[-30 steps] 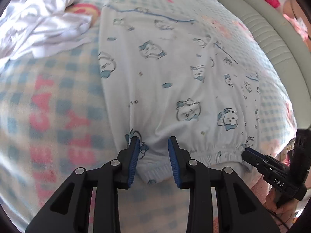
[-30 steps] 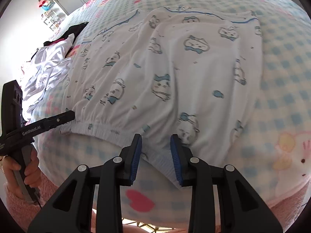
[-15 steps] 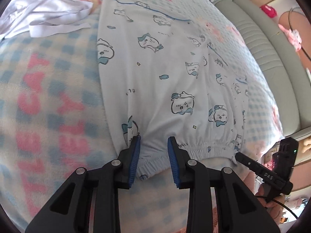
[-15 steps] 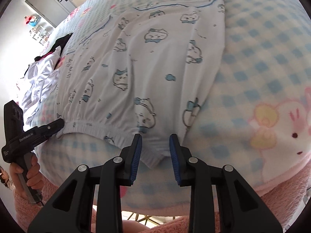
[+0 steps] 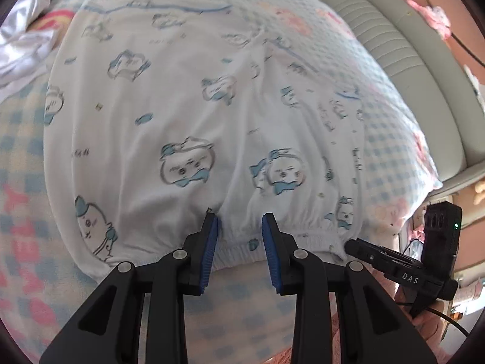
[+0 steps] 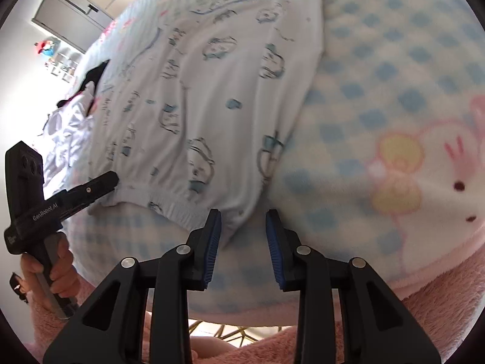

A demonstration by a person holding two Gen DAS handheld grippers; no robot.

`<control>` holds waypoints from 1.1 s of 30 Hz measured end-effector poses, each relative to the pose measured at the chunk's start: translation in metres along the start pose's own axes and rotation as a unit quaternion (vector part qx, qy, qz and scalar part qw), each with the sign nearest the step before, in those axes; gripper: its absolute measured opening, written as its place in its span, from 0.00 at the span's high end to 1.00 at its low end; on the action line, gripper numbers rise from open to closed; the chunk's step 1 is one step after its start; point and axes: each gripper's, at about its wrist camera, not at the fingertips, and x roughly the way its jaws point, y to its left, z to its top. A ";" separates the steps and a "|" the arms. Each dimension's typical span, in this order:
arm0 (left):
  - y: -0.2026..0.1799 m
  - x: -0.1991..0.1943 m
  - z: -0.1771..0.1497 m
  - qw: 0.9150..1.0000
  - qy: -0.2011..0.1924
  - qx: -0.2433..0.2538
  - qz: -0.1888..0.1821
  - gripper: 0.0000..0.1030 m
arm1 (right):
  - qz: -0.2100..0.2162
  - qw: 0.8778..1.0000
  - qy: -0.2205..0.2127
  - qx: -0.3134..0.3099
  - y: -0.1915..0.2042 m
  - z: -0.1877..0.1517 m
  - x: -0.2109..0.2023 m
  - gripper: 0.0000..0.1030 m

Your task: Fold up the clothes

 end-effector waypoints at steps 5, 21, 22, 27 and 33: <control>0.012 -0.015 -0.003 1.000 -0.013 -0.021 -0.018 0.69 | -0.005 1.000 -0.023 0.010 -0.014 0.005 -0.018 0.70; -0.110 0.043 0.019 0.992 0.034 0.099 -0.068 0.68 | 0.024 0.998 -0.044 0.031 -0.023 0.069 0.000 0.71; -0.112 0.047 0.017 0.992 0.040 0.101 -0.066 0.68 | 0.030 0.998 -0.045 0.038 -0.026 0.069 0.000 0.70; -0.111 0.062 0.008 0.992 0.057 0.102 -0.052 0.68 | 0.072 0.995 -0.031 0.055 -0.033 0.075 0.021 0.54; -0.108 0.068 0.006 0.992 0.064 0.095 -0.049 0.67 | 0.082 0.993 -0.049 0.071 -0.037 0.074 0.018 0.68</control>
